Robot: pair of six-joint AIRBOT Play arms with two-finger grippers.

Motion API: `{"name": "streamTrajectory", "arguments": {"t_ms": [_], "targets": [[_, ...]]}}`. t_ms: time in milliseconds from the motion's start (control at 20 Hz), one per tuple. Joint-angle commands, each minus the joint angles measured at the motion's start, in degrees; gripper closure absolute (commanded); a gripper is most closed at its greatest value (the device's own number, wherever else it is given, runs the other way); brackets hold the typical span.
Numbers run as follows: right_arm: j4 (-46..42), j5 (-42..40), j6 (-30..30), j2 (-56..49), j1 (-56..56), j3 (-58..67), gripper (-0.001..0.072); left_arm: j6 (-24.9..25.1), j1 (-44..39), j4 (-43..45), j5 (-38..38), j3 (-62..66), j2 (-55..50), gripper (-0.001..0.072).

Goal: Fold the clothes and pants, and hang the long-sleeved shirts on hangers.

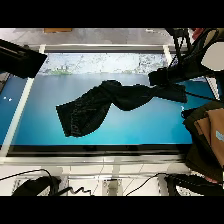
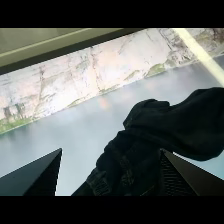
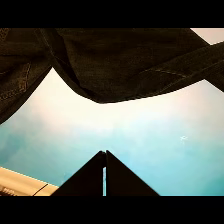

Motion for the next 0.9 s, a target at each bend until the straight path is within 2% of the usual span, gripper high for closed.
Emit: {"name": "streamTrajectory", "arguments": {"t_ms": [0, 550, 750, 850], "targets": [[0.02, -0.02, 0.0, -0.04, 0.07, 0.0, 0.0691, 0.0, 0.02, 0.02, 0.02, 0.0, 0.04, 0.0012], [0.0, -0.76, 0.0, -0.04, 0.07, -0.02, 0.069, 0.0, 0.02, 0.02, 0.02, 0.0, 0.04, 0.0012], [2.64, -10.93, 0.02, -0.04, 0.07, 0.04, 0.069, -1.07, 0.02, -0.81, 1.22, 0.0, 0.02, 0.0012], [6.21, -11.82, -0.02, -0.2, 0.2, -0.11, 0.069, -1.07, 0.02, -1.53, 1.79, 0.0, 0.04, 0.0012]]}}
